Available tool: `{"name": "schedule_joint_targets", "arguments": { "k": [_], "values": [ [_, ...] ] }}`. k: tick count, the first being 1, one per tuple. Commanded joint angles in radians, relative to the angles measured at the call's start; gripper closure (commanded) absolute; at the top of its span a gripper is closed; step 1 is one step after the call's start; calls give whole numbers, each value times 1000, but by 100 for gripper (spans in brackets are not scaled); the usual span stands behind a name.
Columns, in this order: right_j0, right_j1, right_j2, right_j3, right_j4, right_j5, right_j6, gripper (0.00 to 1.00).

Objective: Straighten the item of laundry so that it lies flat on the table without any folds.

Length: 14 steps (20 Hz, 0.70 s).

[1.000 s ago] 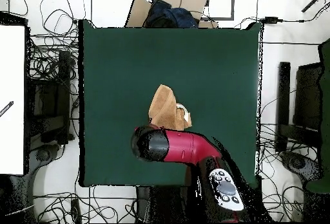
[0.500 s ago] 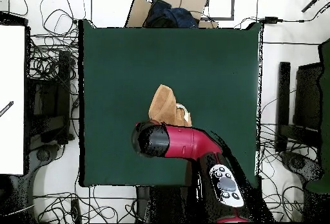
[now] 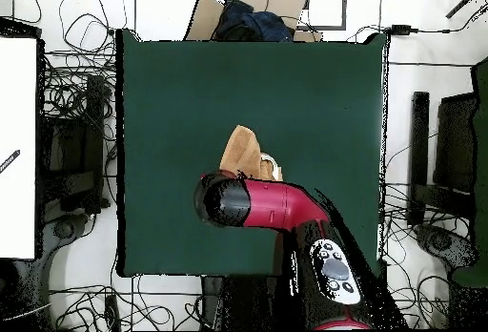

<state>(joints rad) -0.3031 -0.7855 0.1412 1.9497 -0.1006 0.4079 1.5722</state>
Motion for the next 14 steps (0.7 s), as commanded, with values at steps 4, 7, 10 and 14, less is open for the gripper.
{"name": "schedule_joint_targets", "arguments": {
  "k": [4, 7, 10, 14],
  "values": [
    [12, 30, 25, -142, -23, 199, 41, 0],
    [13, 24, 30, -161, -25, 230, 38, 0],
    [5, 42, 39, -176, -31, 233, 33, 0],
    [-6, 87, 41, -202, -49, 219, 24, 0]
  ]
}}
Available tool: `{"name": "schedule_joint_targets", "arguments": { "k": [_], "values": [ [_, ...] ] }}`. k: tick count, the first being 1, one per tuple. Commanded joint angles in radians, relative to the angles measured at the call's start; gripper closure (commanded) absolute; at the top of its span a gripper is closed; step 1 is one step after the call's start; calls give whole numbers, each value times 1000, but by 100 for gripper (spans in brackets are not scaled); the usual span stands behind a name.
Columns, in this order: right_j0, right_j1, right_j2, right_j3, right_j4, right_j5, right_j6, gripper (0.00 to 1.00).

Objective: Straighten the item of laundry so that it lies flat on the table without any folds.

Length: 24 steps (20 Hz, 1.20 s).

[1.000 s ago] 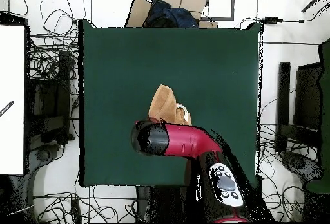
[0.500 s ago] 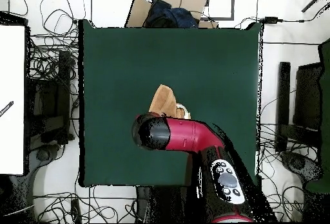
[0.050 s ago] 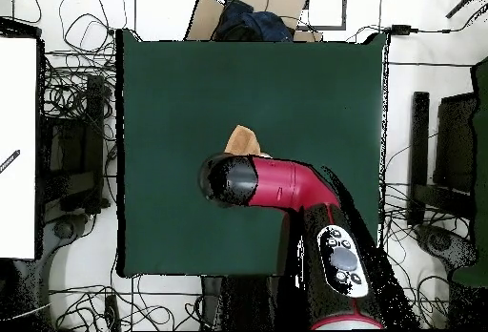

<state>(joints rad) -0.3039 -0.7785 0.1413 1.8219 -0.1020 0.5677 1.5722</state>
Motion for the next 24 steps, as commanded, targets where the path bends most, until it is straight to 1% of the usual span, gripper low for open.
{"name": "schedule_joint_targets", "arguments": {
  "k": [1, 3, 7, 9, 13, 19, 24],
  "values": [
    [-5, 93, 37, -84, -54, 57, 23, 0],
    [-12, 126, 38, -98, -59, 43, 20, 0],
    [-13, 147, 33, -112, -61, 40, 22, 0],
    [-13, 179, 31, -138, -66, 36, 18, 0],
    [-27, 206, 44, -130, -67, 7, 8, 0],
    [-38, 261, 52, -149, -69, -29, 7, 0],
    [-39, 297, 45, -174, -83, -22, -4, 0]
  ]
}}
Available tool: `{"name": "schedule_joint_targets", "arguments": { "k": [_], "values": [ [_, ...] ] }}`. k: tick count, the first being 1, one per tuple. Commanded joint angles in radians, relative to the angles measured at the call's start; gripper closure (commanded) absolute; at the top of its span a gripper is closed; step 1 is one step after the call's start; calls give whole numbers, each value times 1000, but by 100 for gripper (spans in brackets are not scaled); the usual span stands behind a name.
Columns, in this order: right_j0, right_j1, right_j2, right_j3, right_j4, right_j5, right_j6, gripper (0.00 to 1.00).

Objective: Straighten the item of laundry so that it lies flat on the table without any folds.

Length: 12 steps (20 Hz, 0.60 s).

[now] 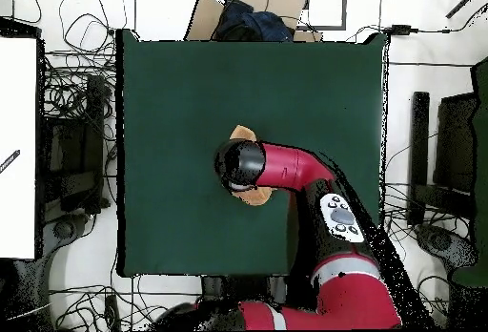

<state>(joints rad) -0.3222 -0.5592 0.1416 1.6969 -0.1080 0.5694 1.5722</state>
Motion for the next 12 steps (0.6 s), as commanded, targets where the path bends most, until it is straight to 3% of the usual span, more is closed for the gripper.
{"name": "schedule_joint_targets", "arguments": {
  "k": [1, 12],
  "values": [
    [-22, 79, 47, -54, -82, -24, -9, 0],
    [-35, 99, 72, -100, -106, -15, -28, 0]
  ]
}}
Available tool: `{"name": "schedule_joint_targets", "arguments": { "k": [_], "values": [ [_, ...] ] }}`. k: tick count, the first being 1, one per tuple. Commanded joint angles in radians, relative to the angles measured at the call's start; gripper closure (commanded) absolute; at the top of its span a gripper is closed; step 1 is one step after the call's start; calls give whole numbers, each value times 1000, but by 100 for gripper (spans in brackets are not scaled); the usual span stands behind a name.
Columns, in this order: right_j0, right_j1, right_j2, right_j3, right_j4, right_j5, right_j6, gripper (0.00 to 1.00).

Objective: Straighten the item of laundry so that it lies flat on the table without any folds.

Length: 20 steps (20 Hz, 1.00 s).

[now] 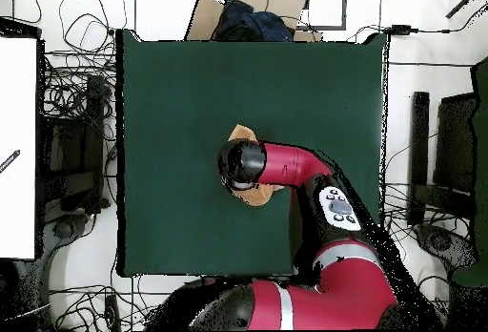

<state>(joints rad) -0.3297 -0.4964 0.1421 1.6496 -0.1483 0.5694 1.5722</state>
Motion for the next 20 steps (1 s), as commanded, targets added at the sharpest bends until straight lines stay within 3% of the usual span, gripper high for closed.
{"name": "schedule_joint_targets", "arguments": {
  "k": [1, 20],
  "values": [
    [-29, 38, 75, -54, -65, -16, -30, 0],
    [-52, 44, 100, -56, -66, -17, -35, 0]
  ]
}}
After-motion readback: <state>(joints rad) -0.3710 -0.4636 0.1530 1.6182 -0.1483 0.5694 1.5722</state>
